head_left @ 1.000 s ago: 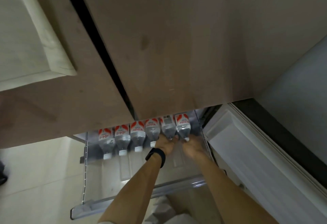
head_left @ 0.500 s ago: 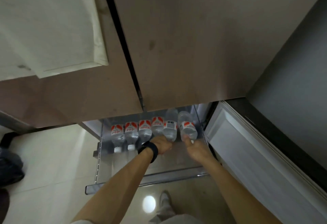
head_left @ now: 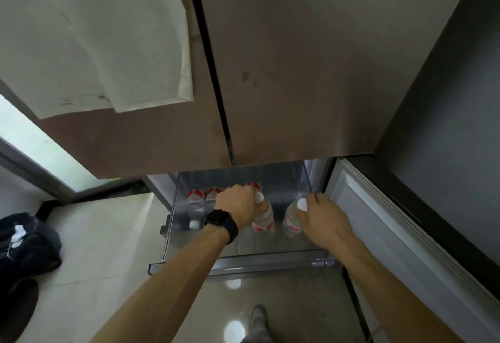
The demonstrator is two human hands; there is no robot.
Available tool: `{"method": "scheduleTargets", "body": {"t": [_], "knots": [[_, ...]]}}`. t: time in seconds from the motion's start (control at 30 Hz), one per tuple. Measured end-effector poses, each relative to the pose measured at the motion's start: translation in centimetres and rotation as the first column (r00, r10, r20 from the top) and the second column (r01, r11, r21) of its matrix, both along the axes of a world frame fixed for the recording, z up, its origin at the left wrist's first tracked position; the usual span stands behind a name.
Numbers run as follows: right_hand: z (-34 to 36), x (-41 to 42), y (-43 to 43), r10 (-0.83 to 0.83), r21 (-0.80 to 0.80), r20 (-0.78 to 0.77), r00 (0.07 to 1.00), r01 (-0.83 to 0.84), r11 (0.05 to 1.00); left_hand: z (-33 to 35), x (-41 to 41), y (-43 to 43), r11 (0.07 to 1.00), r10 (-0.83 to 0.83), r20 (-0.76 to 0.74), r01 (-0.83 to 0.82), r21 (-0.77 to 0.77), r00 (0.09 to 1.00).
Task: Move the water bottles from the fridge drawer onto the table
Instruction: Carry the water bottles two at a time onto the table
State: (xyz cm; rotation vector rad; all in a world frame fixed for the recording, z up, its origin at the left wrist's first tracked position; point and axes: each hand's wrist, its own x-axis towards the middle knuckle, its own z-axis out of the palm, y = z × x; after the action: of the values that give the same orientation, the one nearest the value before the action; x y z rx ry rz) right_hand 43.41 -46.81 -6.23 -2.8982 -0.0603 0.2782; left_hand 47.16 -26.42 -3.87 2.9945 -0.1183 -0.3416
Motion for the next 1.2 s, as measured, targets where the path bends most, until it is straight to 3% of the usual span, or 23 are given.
{"method": "scheduleTargets", "body": {"t": [0.1,0.23,0.37,0.5,0.6,0.77,1.2], "knots": [[-0.9,0.3,-0.1,0.034,0.19,0.002,0.999,-0.034,0.981,-1.5,0.0,0.3,0.994,-0.056,-0.037,0.052,-0.096,0.998],[-2.4,0.8,-0.7,-0.105,0.399,0.034,0.994,0.083,0.913,-3.6,-0.3,0.8,0.937,-0.017,-0.017,0.01,-0.349,1.0],[-3.7,1.2,-0.6,-0.151,0.535,-0.041,0.988,0.15,0.832,-5.7,-1.3,0.6,0.747,0.061,-0.151,-0.146,-0.649,0.987],[-5.1,1.2,-0.1,-0.231,0.675,-0.122,0.965,0.252,0.693,-7.9,-2.6,-0.5,0.641,0.08,-0.145,-0.162,-0.75,0.986],[-6.0,1.7,0.4,-0.328,0.731,-0.108,0.938,0.299,0.614,-8.9,-2.6,-0.1,0.666,0.064,-0.146,-0.151,-0.731,0.987],[-8.5,1.7,1.2,-0.337,0.706,-0.063,0.939,0.28,0.65,-9.1,-1.2,1.6,0.819,-0.025,-0.129,-0.053,-0.571,0.991],[-7.5,1.1,1.2,-0.369,0.648,-0.032,0.929,0.301,0.7,-8.2,-2.1,0.9,0.784,0.025,-0.092,-0.077,-0.616,0.995]]}}
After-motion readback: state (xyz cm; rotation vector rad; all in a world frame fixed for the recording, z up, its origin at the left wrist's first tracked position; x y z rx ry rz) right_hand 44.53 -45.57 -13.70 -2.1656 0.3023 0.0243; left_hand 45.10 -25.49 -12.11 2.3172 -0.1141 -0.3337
